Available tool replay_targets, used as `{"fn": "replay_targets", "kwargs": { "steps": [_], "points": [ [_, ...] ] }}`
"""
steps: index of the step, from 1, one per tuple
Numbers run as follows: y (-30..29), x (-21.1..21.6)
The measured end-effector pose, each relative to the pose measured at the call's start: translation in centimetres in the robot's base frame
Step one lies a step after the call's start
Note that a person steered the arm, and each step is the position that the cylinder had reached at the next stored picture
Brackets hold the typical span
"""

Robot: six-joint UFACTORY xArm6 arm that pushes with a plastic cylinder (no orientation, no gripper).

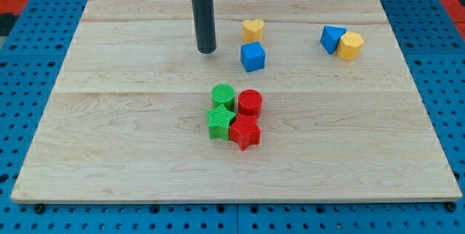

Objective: Slightly move the blue cube parallel to the top right of the red circle

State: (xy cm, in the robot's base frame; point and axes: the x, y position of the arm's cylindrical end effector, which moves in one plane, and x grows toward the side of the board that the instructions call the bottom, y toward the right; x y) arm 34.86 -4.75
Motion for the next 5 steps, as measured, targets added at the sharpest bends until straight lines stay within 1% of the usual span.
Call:
{"fn": "replay_targets", "kwargs": {
  "steps": [1, 2, 3, 4, 5],
  "points": [
    [0.5, 0.0],
    [5.0, 0.0],
    [7.8, 0.2],
    [7.8, 2.1],
    [9.7, 2.1]
  ]
}}
